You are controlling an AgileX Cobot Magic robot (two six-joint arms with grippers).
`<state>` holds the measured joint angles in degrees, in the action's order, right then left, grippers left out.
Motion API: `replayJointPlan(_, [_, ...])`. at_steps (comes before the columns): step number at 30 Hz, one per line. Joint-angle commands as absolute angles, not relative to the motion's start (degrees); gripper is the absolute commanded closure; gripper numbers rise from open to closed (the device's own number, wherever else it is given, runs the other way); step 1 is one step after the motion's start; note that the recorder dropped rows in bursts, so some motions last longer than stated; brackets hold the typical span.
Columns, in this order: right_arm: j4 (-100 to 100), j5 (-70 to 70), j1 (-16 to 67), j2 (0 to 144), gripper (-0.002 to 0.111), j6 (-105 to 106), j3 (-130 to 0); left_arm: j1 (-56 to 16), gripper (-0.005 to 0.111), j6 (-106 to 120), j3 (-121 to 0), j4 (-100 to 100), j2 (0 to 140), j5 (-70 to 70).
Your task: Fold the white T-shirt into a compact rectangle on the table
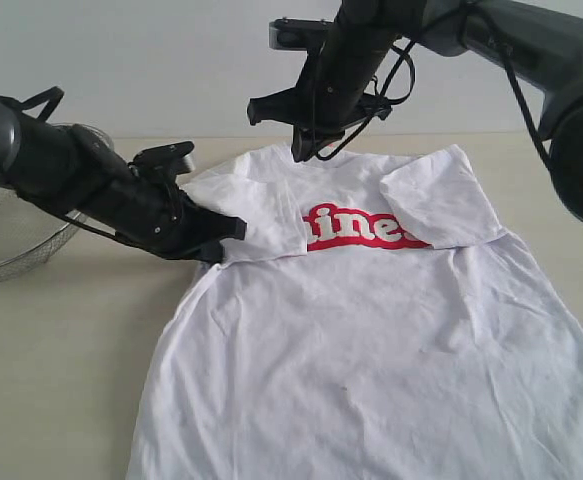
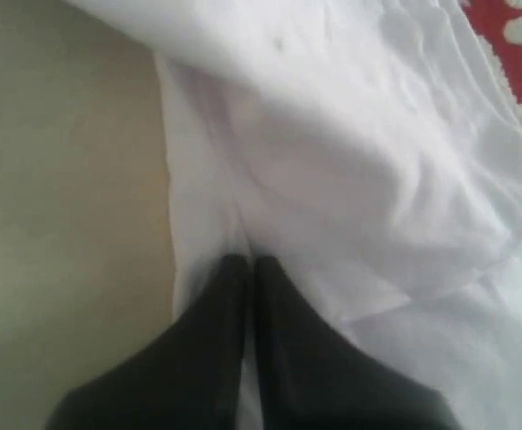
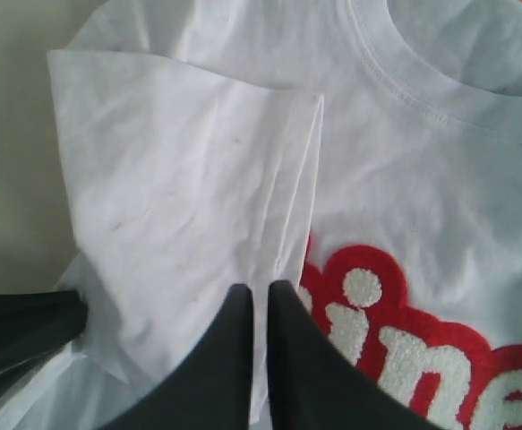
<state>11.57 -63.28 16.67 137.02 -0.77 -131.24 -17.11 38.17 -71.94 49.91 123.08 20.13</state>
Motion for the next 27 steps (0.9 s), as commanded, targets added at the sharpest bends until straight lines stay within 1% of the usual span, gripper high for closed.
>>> replayJointPlan(1, [11.64,-62.81,16.58,136.43,0.108,0.0,-131.35,-17.22,0.102,27.57,-71.93,37.82,123.14,19.52])
replayJointPlan(5, [11.64,-62.81,16.58,136.43,0.108,0.0,-131.35,-17.22,0.102,22.46,-71.93,31.67,122.55,19.52])
replayJointPlan(11, [11.64,-63.1,16.58,136.43,0.108,0.0,-131.35,-16.14,0.102,20.5,-71.93,30.57,120.3,19.27])
replayJointPlan(15, [11.64,-63.15,16.58,136.43,0.108,0.53,-131.35,-15.43,0.102,20.19,-71.93,31.09,117.92,21.93])
replayJointPlan(21, [11.64,-62.75,16.58,136.43,0.108,0.52,-131.35,-19.16,0.102,21.89,-72.06,32.26,115.71,23.16])
replayJointPlan(27, [11.64,-63.58,16.58,136.43,0.108,0.52,-131.35,-21.15,0.102,22.04,-72.06,31.9,118.22,22.84])
